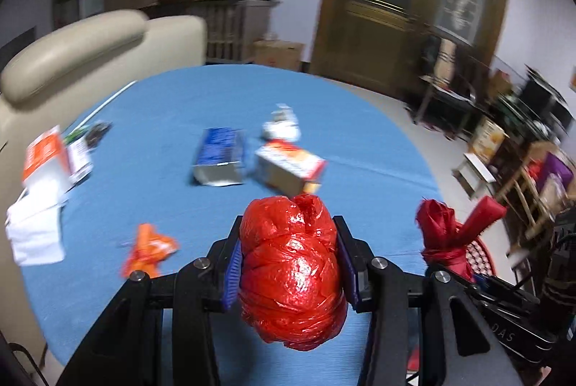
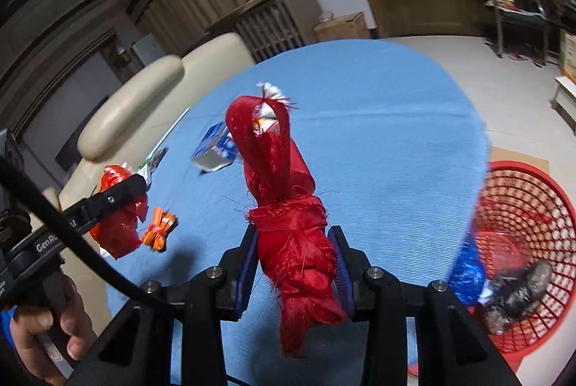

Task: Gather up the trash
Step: 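Carry both red bags over the red wastebasket and open both tools to drop them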

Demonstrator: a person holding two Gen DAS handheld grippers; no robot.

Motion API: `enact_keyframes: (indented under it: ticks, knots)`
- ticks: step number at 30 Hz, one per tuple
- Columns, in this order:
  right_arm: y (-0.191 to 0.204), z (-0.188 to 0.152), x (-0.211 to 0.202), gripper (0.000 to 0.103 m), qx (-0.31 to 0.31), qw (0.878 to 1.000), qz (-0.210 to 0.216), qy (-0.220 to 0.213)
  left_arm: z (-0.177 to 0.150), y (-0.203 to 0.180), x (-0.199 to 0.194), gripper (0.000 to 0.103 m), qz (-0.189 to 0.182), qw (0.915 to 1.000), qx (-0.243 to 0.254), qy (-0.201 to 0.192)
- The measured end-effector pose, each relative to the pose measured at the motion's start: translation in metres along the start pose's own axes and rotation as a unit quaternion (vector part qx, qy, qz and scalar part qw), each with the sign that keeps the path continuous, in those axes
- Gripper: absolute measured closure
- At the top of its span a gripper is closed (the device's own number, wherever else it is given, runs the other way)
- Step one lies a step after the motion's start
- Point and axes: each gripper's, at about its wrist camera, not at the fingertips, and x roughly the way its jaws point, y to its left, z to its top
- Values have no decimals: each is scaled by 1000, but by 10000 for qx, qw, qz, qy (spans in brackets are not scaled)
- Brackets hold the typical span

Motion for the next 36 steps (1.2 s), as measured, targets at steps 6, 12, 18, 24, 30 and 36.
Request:
enact_keyframes:
  ticks: [6,12,18,24,30,36]
  knots:
    - [-34,-7,-27,62,372,9988,-241,-219,0,-45,7,56,-339,9986,393,75]
    - [-68,-14,-51,62,581,9956,-623,-390,2,-74,19,56,-499,9967,620,151]
    - [-102,-19,-63,62,841,9901,-1046,-409,4,-97,32,56,-638,9946,782,261]
    - [-133,-24,-74,62,1083,9834,-1393,-417,2,-120,42,56,-805,9916,941,366]
    - [-158,-27,-80,62,1269,9780,-1605,-404,2,-135,52,56,-867,9896,1057,459]
    - [-171,-31,-76,62,1374,9747,-1742,-277,1,-146,57,56,-940,9878,1143,494]
